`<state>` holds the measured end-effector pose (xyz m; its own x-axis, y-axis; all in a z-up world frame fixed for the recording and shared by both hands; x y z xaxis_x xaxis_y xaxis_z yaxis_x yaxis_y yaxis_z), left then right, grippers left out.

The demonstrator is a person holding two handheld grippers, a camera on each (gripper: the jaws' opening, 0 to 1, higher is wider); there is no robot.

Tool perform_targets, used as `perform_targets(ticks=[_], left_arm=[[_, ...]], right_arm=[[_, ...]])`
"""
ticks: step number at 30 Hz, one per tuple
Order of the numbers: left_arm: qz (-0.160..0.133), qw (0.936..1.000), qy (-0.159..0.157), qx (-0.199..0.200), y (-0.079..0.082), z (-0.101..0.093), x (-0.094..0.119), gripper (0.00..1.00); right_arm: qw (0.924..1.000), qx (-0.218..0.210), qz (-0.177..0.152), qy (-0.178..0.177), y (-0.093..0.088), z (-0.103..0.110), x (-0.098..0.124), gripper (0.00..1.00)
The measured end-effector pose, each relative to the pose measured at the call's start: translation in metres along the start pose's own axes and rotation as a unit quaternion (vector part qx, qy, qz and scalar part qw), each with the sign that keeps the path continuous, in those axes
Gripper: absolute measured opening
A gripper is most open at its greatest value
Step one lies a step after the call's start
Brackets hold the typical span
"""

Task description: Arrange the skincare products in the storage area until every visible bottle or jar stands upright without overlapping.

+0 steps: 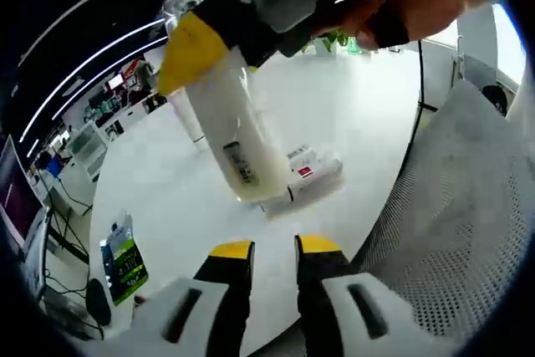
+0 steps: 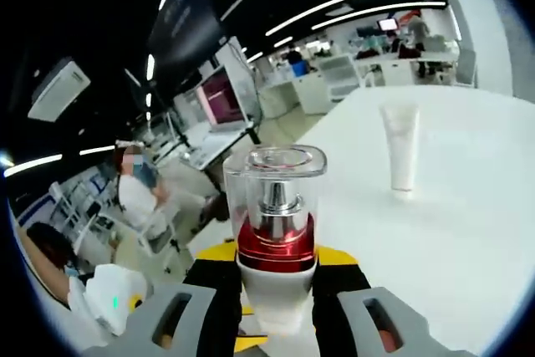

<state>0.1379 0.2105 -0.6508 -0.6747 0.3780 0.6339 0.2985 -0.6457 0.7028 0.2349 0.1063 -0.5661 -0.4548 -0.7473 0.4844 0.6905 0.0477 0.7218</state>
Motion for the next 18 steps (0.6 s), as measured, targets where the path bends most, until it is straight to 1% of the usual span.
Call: perform_targets(ticks=[4, 6, 10, 18], left_arm=[[0.009, 0.9999, 0.004, -0.003, -0.002, 0.001, -0.001, 0.15], [0.02, 0.9998, 0.005, -0.006, -0.005, 0.001, -0.002, 0.13], [0.022, 0.9997, 0.009, -0.006, -0.005, 0.002, -0.001, 0.11], [0.034, 0.9993, 0.015, -0.007, -0.007, 0.003, -0.002, 0.08]], right_arm=[[0.9999, 0.0, 0.006, -0.009, 0.002, -0.009, 0.0, 0.27], [0.9999, 0.001, 0.01, -0.012, 0.002, -0.011, -0.001, 0.27], [0.9997, 0.005, 0.016, -0.019, 0.006, -0.018, -0.002, 0.27], [0.999, 0.012, 0.016, -0.04, 0.023, -0.039, -0.006, 0.27]])
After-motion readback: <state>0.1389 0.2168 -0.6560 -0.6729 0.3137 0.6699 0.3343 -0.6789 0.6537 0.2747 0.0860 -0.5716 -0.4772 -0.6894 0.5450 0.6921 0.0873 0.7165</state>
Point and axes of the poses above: the point that each gripper's makers call its tool centre point, and the gripper's own axes: x roughly backward along the fingers, z roughly to its left, y roughly out of its top, the point moved 8 cm from there along x, roughly backward along the fingers, and after that the axes turned 8 degrees about -x, right-handed, at the moved point
